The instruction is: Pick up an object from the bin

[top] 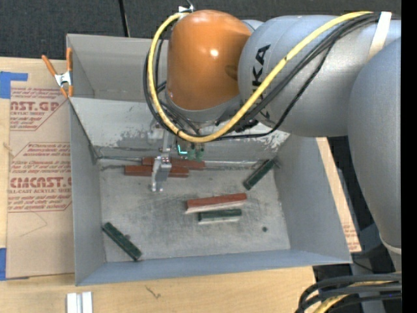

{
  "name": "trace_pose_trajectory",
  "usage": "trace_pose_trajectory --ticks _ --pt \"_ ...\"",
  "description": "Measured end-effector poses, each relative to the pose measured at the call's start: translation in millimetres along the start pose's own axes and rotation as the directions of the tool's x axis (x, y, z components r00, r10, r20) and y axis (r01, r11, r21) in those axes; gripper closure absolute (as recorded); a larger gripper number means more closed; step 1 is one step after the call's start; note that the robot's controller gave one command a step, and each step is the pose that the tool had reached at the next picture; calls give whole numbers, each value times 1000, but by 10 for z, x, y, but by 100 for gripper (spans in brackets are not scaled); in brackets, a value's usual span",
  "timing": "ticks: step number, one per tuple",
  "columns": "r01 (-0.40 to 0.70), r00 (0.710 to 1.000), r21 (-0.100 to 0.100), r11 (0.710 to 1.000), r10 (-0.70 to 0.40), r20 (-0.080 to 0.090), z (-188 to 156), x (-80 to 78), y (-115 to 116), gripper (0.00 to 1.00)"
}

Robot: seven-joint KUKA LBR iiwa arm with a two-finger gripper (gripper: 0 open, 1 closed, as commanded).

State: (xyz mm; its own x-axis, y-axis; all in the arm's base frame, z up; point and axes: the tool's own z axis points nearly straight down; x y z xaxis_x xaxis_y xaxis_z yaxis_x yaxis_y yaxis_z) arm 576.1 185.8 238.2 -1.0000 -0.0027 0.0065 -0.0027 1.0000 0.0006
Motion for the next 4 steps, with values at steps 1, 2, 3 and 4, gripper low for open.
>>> trace_pose_trajectory --ticks 1,2,3,4 --pt "-2 1000 -1 1000 2 8 -50 -17 -12 0" --pt "-27 1000 -3 1000 27 12 613 -70 -192 0" --pt "12 1000 0 1000 -12 6 801 702 300 0" --pt "75 997 0 997 -75 6 888 764 452 0"
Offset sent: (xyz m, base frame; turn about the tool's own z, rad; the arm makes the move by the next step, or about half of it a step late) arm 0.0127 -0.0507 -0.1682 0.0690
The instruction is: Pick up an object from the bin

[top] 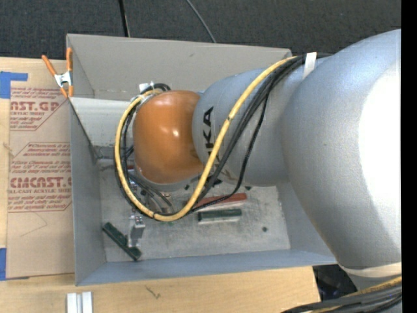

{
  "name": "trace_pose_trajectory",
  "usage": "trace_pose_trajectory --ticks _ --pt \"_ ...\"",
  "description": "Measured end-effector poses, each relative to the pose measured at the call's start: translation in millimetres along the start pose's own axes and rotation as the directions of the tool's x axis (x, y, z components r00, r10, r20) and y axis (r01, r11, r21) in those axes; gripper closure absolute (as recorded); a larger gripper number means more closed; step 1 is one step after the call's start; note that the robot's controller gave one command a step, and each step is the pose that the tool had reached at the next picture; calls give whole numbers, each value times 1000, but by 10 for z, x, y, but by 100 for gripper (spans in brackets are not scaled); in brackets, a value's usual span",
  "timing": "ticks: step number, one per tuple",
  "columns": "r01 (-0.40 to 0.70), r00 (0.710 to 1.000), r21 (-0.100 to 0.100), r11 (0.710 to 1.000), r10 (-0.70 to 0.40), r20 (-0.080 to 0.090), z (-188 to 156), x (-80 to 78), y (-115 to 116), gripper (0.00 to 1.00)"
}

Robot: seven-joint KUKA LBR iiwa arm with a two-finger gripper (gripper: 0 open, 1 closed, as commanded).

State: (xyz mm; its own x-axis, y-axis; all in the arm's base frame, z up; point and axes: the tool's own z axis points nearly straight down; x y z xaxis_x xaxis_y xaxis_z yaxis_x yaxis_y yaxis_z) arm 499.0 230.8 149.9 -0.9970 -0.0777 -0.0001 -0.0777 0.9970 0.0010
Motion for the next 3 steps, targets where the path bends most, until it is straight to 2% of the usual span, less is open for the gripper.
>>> trace_pose_trajectory --ticks 1,2,3 --pt "-119 993 -3 993 119 5 819 88 150 0" --pt "-307 952 -6 952 308 4 759 82 138 100" --pt "-307 952 -6 952 307 4 759 82 138 100"
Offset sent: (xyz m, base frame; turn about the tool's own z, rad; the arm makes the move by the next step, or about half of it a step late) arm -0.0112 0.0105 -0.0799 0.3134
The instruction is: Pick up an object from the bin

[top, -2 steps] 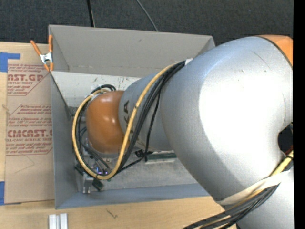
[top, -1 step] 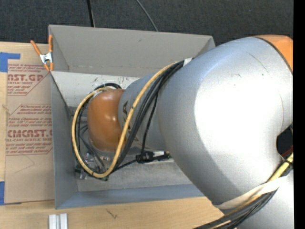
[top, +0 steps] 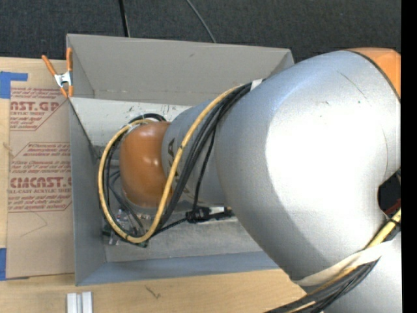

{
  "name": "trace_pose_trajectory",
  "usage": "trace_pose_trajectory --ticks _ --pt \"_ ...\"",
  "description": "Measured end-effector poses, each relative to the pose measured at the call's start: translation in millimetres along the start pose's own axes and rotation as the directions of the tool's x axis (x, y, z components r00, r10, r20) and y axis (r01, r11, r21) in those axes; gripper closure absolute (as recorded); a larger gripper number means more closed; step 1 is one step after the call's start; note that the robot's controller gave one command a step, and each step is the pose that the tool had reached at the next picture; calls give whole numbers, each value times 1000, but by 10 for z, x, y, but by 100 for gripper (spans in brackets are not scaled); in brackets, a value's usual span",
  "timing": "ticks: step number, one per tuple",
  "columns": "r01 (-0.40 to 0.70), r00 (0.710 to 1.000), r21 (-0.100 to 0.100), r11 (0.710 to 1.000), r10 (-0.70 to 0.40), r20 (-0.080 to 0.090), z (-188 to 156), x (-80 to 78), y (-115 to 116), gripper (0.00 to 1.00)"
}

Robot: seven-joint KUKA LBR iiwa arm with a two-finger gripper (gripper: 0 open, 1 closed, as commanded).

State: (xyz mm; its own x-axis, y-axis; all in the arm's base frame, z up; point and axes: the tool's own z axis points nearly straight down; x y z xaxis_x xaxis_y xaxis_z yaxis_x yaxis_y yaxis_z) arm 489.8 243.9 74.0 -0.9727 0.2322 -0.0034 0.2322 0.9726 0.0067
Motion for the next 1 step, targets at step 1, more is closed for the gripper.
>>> trace_pose_trajectory --ticks 1 --pt "0 1000 1 1000 0 -1 -6 2 1 100"
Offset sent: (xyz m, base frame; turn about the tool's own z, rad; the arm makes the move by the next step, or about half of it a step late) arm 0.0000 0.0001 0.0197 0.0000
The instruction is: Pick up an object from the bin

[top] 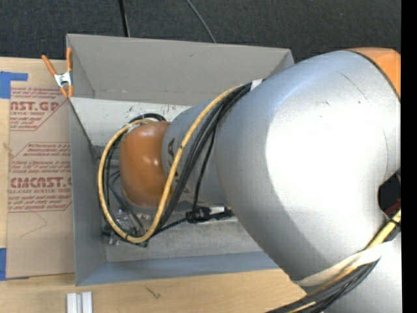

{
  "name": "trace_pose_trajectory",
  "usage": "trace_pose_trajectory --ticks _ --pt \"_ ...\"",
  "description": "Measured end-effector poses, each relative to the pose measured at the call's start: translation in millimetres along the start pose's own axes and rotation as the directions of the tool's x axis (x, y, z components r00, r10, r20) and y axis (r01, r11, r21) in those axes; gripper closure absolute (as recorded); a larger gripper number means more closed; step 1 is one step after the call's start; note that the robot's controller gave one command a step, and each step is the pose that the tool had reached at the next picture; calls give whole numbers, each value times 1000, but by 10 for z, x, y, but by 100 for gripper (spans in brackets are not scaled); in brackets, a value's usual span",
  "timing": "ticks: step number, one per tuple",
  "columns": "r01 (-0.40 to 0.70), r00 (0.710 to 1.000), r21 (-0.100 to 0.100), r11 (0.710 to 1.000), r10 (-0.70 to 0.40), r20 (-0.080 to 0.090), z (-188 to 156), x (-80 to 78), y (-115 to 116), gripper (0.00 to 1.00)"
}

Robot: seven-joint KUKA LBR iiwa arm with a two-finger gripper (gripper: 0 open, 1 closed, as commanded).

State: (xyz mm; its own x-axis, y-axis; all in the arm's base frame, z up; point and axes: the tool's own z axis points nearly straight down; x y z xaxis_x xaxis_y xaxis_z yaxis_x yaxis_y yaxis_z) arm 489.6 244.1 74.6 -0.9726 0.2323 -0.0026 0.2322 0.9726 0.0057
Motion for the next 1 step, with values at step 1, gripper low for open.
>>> trace_pose_trajectory --ticks 1 --pt "0 1000 3 1000 0 -3 -25 9 -6 100"
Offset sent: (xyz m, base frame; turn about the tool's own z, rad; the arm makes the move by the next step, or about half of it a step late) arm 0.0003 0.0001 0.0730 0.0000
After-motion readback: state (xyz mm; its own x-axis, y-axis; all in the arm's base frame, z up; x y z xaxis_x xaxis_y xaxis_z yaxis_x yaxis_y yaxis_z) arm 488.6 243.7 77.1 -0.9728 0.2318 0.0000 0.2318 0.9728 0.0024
